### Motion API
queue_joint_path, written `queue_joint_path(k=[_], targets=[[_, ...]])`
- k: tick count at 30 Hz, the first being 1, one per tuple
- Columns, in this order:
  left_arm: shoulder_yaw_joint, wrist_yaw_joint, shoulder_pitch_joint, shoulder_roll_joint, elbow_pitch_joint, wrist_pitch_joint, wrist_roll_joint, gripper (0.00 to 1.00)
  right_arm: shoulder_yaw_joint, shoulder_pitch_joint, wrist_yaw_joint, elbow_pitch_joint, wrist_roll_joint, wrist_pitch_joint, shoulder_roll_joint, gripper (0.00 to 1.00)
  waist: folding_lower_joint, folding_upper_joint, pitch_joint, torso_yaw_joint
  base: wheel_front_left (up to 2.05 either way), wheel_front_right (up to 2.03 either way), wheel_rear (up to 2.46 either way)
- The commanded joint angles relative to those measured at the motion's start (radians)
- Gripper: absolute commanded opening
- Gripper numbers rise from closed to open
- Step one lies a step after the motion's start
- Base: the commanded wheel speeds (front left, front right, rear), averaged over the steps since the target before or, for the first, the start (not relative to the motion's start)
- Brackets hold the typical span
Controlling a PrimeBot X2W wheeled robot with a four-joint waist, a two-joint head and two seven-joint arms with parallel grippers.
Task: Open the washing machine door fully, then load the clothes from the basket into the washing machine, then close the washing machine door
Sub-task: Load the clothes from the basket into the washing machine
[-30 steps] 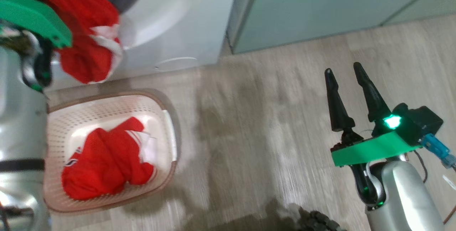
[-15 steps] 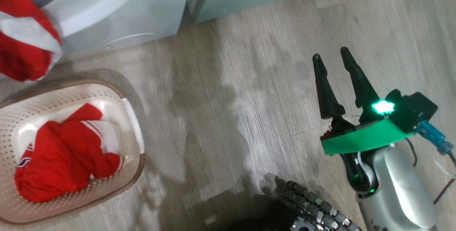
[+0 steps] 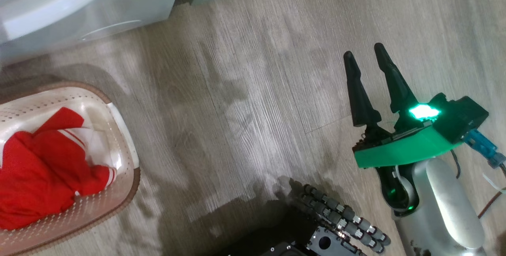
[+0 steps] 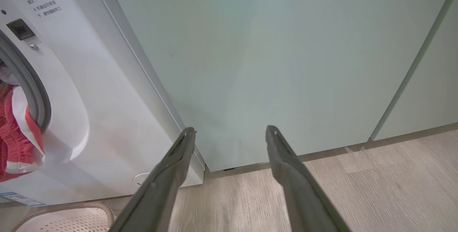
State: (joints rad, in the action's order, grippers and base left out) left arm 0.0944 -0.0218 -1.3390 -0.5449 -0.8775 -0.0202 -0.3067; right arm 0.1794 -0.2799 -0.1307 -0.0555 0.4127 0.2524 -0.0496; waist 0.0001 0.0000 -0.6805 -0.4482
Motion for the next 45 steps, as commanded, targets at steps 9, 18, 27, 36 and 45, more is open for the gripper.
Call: queue_joint_path(k=[9,18,27,36,45], targets=[[-0.011,0.024,-0.091,-0.075,0.007,-0.121,0.02,0.0,0.046,-0.005,0.0,0.032,0.021,0.009,-0.001,1.0,-0.0001,0.0,-0.029,-0.01,0.0,0.0,0.0],[-0.021,-0.002,-0.001,-0.053,-0.078,-0.182,-0.022,0.44,0.048,-0.014,0.0,0.027,0.024,0.009,-0.001,1.0,-0.0001,0.0,-0.028,0.006,0.0,0.0,0.0],[0.012,-0.004,0.06,-0.014,-0.081,-0.214,-0.013,1.0,0.028,-0.015,0.0,0.015,0.013,0.009,-0.001,1.0,-0.0001,0.0,0.02,0.041,0.0,0.0,0.0],[0.019,0.026,0.221,0.054,-0.013,-0.233,-0.031,1.0,-0.01,0.004,0.0,0.007,-0.015,0.009,-0.001,1.0,-0.0001,0.0,0.1,0.102,0.0,0.0,0.0],[-0.023,0.091,0.515,0.142,0.303,-0.241,-0.075,1.0,-0.045,0.018,0.0,-0.008,-0.055,0.009,-0.001,1.0,-0.0001,0.0,0.177,0.181,0.0,0.0,0.0]])
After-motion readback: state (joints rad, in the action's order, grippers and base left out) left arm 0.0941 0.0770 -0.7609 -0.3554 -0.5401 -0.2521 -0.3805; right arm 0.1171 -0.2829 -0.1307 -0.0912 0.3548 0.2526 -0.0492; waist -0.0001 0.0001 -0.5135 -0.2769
